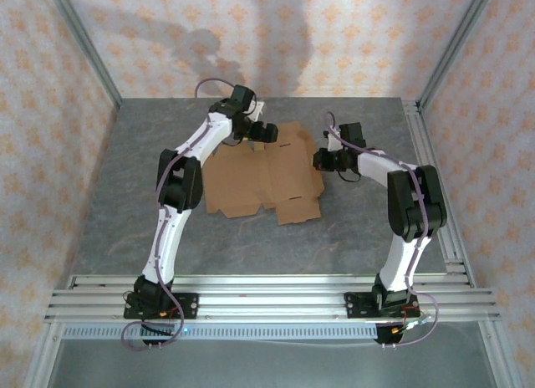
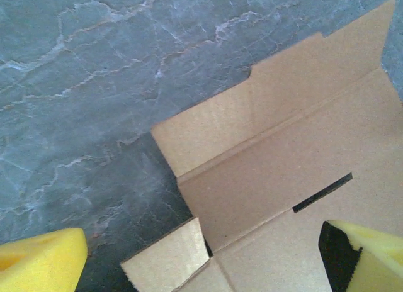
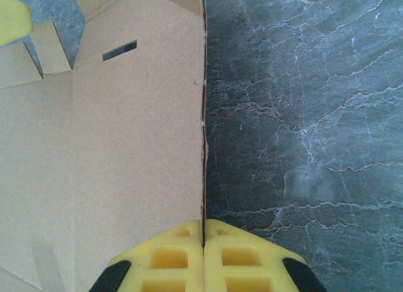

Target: Fold the paper box

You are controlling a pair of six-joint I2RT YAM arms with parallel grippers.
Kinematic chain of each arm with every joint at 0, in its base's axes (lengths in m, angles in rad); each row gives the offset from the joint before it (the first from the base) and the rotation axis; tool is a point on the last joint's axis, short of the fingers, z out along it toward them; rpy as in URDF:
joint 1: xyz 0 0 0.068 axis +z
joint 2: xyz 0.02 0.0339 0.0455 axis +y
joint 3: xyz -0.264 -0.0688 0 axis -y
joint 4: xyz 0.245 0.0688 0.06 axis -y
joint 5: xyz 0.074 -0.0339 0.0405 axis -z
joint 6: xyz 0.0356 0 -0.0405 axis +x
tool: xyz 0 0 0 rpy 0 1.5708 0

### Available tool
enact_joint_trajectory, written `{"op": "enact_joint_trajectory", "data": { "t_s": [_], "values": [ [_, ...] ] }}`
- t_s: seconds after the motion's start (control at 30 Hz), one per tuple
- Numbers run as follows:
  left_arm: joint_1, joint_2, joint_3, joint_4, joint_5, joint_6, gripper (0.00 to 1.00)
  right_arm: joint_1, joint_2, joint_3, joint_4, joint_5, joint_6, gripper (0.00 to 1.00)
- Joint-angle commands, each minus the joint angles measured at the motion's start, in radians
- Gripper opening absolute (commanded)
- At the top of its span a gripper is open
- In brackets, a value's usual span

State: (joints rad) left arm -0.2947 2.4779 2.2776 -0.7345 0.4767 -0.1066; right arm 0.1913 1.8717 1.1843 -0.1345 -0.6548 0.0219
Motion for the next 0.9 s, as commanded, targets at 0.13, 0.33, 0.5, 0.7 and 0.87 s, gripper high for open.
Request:
{"op": "enact_joint_trajectory", "data": {
  "t_s": [0.13,0.33,0.5,0.7,0.87],
  "values": [
    [-0.003,0.033,0.033,-0.052,0.075,-0.004,0.98,0.002,-0.017,0.039,-0.008,-0.009,0.005,0.00],
    [-0.007,-0.001,0.001,-0.025,0.141,-0.007,0.97,0.002,-0.023,0.039,-0.015,-0.004,0.003,0.00],
    [-0.009,-0.056,-0.066,0.030,0.167,-0.014,0.94,0.002,-0.020,0.037,-0.015,0.000,0.003,0.00],
    [-0.019,-0.092,-0.108,0.035,0.151,0.008,0.91,0.002,-0.007,0.038,-0.008,0.002,0.006,0.00],
    [-0.026,-0.117,-0.154,0.060,0.145,0.016,0.84,0.003,-0.001,0.035,-0.004,0.007,0.008,0.00]
  ]
}}
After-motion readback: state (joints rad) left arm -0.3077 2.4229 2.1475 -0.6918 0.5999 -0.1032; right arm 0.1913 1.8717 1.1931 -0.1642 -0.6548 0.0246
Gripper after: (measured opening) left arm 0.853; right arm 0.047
